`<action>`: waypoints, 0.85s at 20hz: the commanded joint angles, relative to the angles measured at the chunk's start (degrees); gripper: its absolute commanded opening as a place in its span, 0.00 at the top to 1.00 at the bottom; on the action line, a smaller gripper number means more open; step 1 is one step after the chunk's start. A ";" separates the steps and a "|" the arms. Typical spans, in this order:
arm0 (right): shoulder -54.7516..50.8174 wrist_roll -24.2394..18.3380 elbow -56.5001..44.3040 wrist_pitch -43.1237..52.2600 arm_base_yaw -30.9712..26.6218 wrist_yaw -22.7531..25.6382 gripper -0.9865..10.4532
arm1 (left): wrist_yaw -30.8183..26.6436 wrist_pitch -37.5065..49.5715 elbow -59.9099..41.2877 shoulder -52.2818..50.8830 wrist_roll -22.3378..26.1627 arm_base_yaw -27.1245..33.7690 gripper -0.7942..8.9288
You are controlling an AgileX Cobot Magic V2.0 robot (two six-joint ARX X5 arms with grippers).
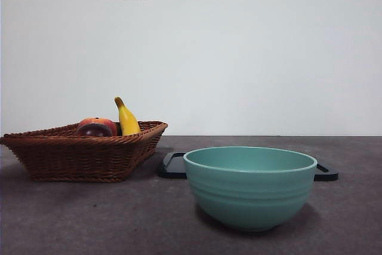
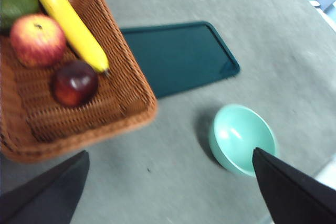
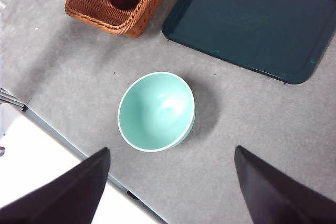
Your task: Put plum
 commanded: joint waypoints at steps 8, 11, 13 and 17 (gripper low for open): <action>0.28 0.02 1.05 0.55 0.22 -0.20 0.58 | -15.43 7.32 9.97 20.74 -0.46 -6.73 0.41; 0.28 0.00 1.05 0.57 0.22 -0.20 0.58 | -19.54 7.87 13.64 28.37 -0.07 -8.72 0.41; 0.28 0.02 1.05 0.57 0.22 -0.20 0.58 | -20.74 9.35 15.15 32.96 0.09 -9.60 0.41; 0.28 0.02 1.05 0.55 0.22 -0.20 0.58 | -21.68 13.22 15.56 40.17 0.15 -10.84 0.41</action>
